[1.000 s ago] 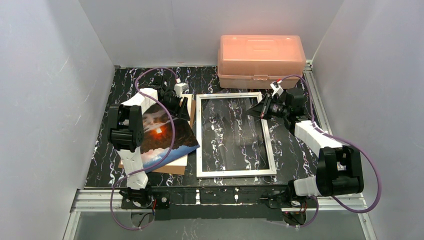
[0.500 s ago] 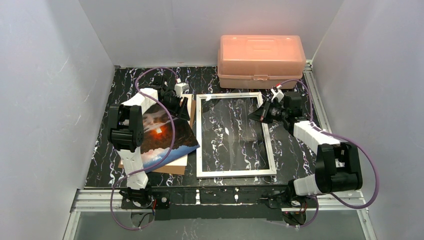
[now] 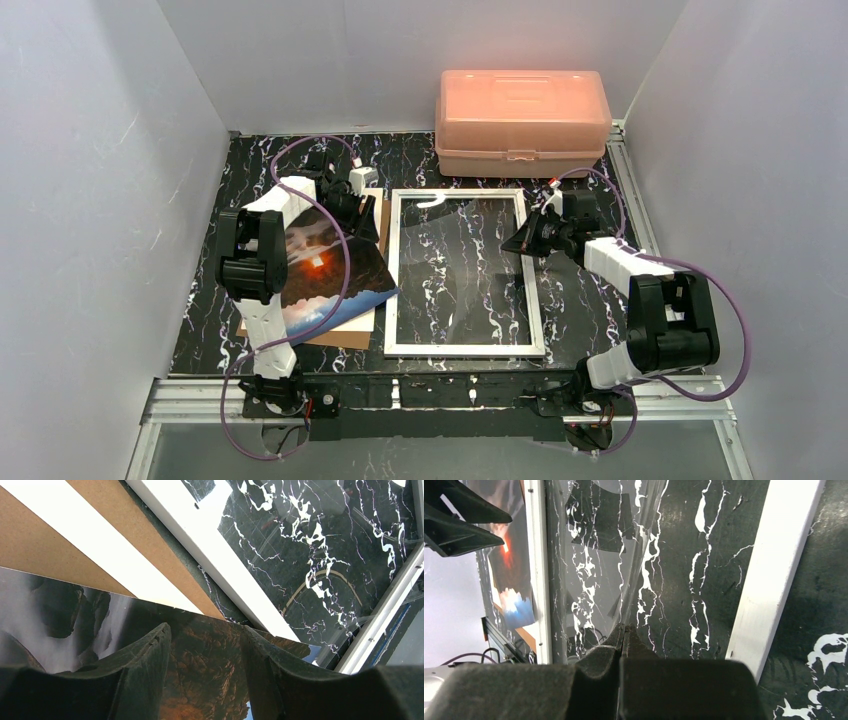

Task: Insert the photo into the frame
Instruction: Place the photo frame item in the photo frame.

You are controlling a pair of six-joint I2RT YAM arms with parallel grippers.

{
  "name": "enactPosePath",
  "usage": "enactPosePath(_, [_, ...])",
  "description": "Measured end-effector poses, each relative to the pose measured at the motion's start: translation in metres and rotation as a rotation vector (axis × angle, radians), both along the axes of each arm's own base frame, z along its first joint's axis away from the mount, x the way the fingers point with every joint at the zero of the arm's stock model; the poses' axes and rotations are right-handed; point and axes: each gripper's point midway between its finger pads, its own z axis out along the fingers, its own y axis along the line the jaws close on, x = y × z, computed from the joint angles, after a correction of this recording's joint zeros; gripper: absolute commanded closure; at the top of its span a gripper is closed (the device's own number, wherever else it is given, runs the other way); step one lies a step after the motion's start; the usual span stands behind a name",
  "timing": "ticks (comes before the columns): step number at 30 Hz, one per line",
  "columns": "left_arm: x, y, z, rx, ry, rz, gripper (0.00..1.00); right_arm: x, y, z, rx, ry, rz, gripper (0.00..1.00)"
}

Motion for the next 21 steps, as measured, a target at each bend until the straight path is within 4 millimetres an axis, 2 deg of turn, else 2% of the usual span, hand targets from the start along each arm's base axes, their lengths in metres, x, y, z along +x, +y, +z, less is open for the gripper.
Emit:
enactPosePath(6, [-0.001, 0.000, 0.000, 0.002, 0.002, -0.001, 0.49, -0.001, -0.008, -0.006, -0.067, 0.023, -0.003, 0.90])
enactPosePath(14, [-0.002, 0.000, 0.000, 0.002, 0.006, -0.001, 0.50, -0.005, -0.017, -0.020, -0.141, 0.082, -0.004, 0.86])
enactPosePath(19, [-0.002, 0.000, 0.000, 0.002, 0.007, -0.001, 0.50, -0.005, -0.021, -0.032, -0.177, 0.125, -0.008, 0.73])
enactPosePath(21, [-0.002, 0.000, 0.000, 0.002, 0.007, -0.001, 0.50, -0.006, -0.024, -0.036, -0.197, 0.141, -0.012, 0.65])
